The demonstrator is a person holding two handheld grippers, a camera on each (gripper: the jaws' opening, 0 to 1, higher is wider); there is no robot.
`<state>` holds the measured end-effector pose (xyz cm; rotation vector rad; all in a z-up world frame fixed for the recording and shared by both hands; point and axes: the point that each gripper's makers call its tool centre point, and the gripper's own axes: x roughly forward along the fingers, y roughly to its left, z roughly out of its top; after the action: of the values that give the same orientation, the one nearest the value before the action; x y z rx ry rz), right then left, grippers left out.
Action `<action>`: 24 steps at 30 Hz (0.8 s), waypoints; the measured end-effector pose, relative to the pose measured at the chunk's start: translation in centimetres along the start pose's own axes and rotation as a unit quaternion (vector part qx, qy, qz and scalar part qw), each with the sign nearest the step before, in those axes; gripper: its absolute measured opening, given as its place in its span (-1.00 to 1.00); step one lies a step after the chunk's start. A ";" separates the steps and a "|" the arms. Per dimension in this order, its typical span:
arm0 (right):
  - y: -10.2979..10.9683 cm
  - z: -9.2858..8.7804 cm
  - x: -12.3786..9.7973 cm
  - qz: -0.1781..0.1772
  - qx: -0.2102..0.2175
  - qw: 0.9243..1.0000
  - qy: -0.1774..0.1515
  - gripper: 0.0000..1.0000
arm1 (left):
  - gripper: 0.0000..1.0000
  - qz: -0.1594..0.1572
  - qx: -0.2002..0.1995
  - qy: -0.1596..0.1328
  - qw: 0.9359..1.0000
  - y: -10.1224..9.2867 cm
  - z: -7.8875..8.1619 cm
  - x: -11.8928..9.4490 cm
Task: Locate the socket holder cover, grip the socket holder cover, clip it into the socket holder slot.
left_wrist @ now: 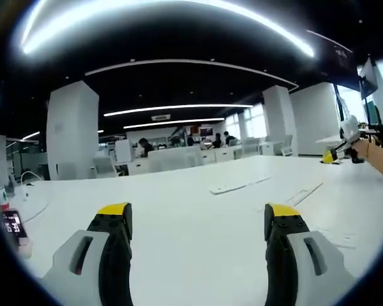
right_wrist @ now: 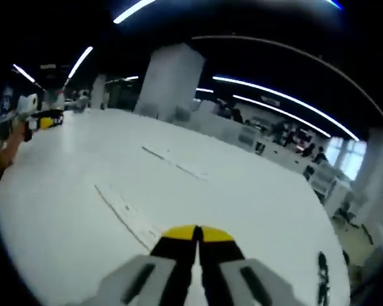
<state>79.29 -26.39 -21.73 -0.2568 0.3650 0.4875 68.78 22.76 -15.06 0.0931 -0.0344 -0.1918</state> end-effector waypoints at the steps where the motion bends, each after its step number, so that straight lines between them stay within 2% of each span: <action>1: -0.6 -0.3 0.0 -0.004 0.032 0.999 0.008 -0.92 | 0.67 0.000 0.000 0.000 1.000 0.0 0.0 0.0; 3: -0.9 -0.1 -0.2 -0.014 0.032 0.999 -0.005 -0.92 | 0.67 0.001 0.000 0.000 1.000 0.1 -0.1 0.0; 10: 0.4 -1.5 0.5 -0.024 0.025 0.999 -0.002 -0.92 | 0.67 0.003 0.000 0.005 1.000 0.2 -0.3 0.0; 14: 1.1 -2.6 0.9 -0.030 0.012 0.999 0.018 -0.92 | 0.67 0.000 0.000 0.004 1.000 0.1 -0.2 -0.1; 24: 2.4 -3.6 2.6 -0.018 0.016 0.999 0.034 -0.92 | 0.67 -0.003 0.002 0.004 1.000 -0.2 0.0 -0.4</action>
<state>79.18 -24.43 -26.37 -0.2489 0.4340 0.4383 68.31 22.60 -15.09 0.0976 -0.0270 -0.1978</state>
